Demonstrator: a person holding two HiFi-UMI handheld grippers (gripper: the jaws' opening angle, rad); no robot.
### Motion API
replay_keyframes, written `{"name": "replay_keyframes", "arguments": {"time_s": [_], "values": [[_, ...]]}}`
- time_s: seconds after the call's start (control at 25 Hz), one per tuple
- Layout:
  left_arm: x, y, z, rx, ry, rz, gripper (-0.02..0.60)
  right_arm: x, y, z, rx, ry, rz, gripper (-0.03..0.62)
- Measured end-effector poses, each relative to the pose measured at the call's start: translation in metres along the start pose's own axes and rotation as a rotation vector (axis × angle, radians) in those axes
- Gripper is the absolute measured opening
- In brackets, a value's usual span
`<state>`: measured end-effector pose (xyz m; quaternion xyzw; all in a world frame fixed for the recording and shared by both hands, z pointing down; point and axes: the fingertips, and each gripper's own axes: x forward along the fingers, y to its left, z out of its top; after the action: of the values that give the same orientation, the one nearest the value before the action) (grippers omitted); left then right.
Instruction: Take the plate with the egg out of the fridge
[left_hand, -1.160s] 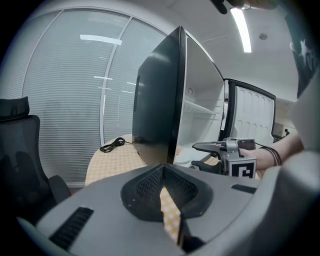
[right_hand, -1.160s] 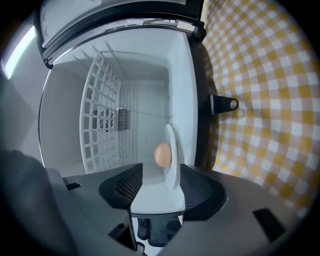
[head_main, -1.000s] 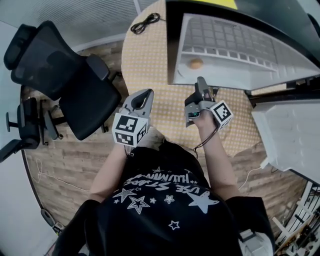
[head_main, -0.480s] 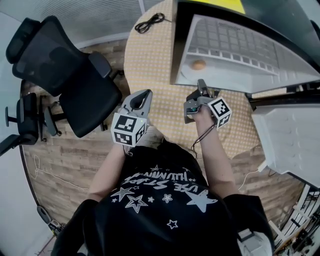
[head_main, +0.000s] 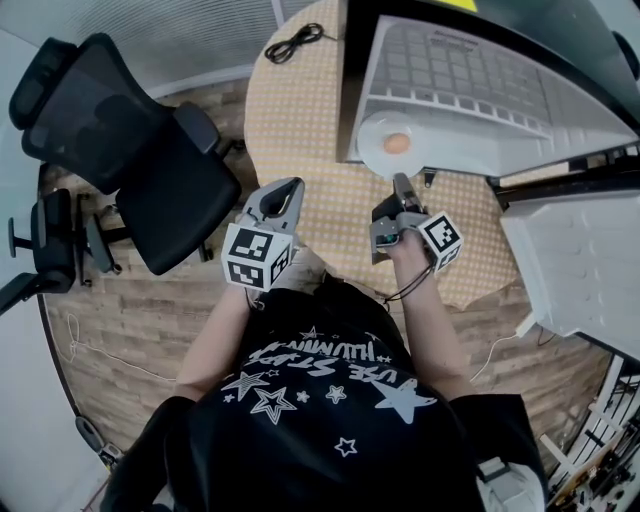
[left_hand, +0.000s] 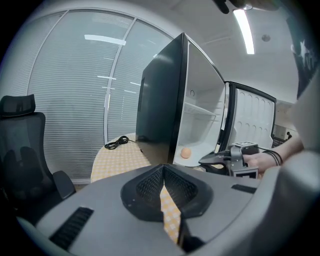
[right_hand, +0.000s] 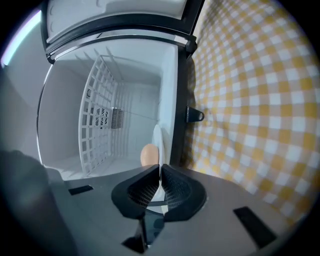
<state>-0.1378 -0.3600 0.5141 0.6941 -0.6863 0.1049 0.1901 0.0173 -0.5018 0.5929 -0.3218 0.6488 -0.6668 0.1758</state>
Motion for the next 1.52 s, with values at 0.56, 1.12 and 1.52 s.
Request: {"name": "replay_keyframes", "arguments": {"time_s": [0.56,1.12,1.52], "values": [[-0.009,-0.02,-0.001,0.059,0.004,-0.017,0.009,0.0,-0.003,0.001,-0.052,0.037,0.069,0.098],[-0.032,-0.014,-0.012,0.068,0.025,-0.03,0.009,-0.005,0.001,0.009,0.02,-0.047,0.09,0.041],[-0.052,-0.025,-0.012,0.119,0.003,-0.236,0.009,-0.082,0.036,-0.016,0.027,-0.206,0.127,0.041]]}}
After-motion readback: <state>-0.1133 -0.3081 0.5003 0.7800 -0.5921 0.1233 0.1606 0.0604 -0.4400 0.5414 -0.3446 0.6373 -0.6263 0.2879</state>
